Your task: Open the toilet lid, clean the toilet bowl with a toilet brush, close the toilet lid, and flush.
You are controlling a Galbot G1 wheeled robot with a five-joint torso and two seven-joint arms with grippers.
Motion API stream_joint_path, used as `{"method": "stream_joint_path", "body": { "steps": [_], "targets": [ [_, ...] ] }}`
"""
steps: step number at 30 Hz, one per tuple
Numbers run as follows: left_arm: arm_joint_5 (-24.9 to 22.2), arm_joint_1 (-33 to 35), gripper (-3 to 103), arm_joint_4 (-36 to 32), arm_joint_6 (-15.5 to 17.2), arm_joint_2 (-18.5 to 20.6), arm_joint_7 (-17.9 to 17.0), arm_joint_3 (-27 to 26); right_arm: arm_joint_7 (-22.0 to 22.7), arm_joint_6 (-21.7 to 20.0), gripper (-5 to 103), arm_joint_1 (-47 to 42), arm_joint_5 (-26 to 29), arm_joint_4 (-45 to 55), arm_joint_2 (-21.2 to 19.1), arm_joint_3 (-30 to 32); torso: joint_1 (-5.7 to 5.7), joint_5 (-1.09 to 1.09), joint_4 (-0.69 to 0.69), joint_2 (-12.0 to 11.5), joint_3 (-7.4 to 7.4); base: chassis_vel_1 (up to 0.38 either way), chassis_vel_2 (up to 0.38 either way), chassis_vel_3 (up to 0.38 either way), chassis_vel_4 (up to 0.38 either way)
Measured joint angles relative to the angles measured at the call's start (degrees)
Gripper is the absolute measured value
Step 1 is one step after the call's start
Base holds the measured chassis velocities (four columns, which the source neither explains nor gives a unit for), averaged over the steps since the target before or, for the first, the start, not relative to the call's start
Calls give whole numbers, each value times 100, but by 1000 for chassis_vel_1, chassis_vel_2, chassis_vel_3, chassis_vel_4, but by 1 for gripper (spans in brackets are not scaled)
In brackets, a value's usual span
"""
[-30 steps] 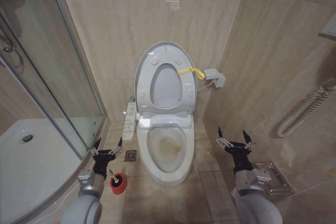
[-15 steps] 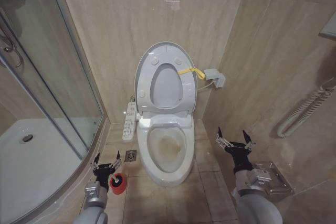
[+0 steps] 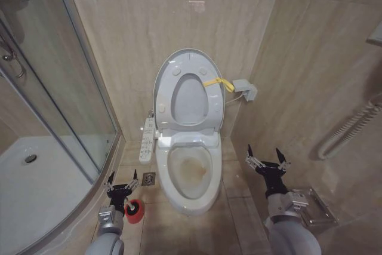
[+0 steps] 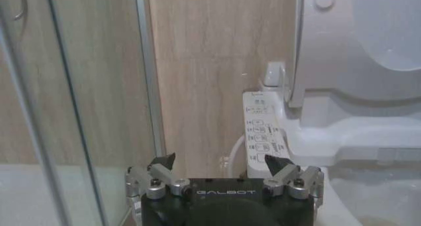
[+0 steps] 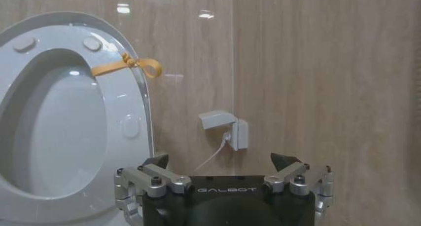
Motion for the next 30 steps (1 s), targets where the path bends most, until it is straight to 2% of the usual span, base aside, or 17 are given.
{"method": "stream_joint_path", "body": {
  "steps": [11,21,30],
  "targets": [
    [88,49,93,105,-92,-36,-6,20,0,0,100,1,0,0,0,0,0,0,-2,-1,0,-53,54,59,-55],
    [428,600,92,185,-321,-191,-259,103,0,0,100,0,0,0,0,0,-1,0,0,0,0,5,-4,-4,4],
    [672,982,94,385,-298,-293,-873,98,0,0,100,0,0,0,0,0,0,0,0,0,-1,0,0,0,0]
  ]
}}
